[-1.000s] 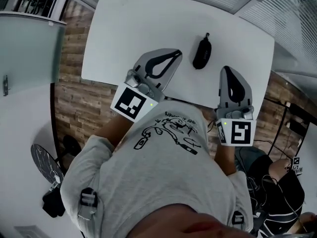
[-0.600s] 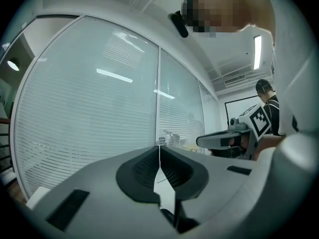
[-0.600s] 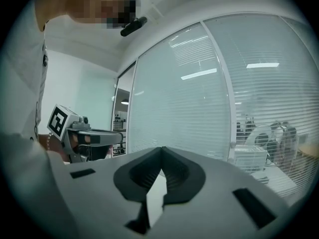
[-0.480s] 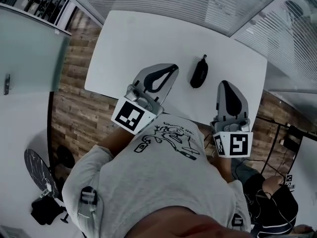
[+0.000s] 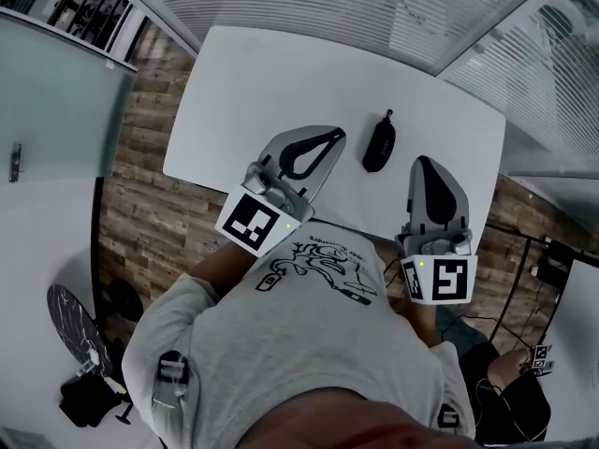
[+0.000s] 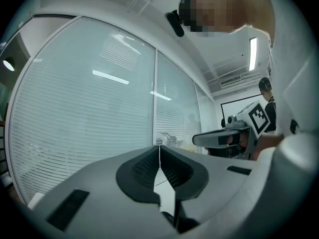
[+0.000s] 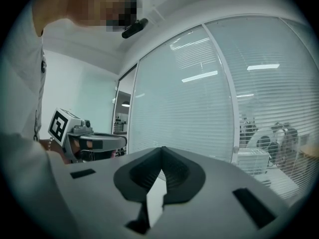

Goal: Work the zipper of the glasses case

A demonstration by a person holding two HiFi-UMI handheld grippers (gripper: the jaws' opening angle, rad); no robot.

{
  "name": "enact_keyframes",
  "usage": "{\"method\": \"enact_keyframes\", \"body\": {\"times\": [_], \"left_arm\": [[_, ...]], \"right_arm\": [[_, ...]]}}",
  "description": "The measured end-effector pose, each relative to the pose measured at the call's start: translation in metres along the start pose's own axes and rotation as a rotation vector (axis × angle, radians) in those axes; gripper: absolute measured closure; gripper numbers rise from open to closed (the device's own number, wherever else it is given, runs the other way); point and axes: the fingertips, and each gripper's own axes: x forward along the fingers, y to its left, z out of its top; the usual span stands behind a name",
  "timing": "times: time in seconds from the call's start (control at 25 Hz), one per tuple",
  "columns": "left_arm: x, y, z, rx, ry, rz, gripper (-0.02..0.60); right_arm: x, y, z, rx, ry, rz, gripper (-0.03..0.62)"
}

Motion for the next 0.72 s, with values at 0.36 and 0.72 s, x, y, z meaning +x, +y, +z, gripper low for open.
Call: {"method": "enact_keyframes", "body": {"times": [0.36,0.72], "left_arm": [[-0.0003,0.0038,0.0037,-0.008,-0.009,0.004,0.558],[-0.0025,0.0018,0.0012,-0.009,0.000,0.003,0.558]], "right_arm": [[0.0029,-0.0007,0.0021,-0.002,-0.001,-0.011,0.591],[0.0010,-0.0015,0.0032,-0.002,-0.006,-0.015,0.591]]}}
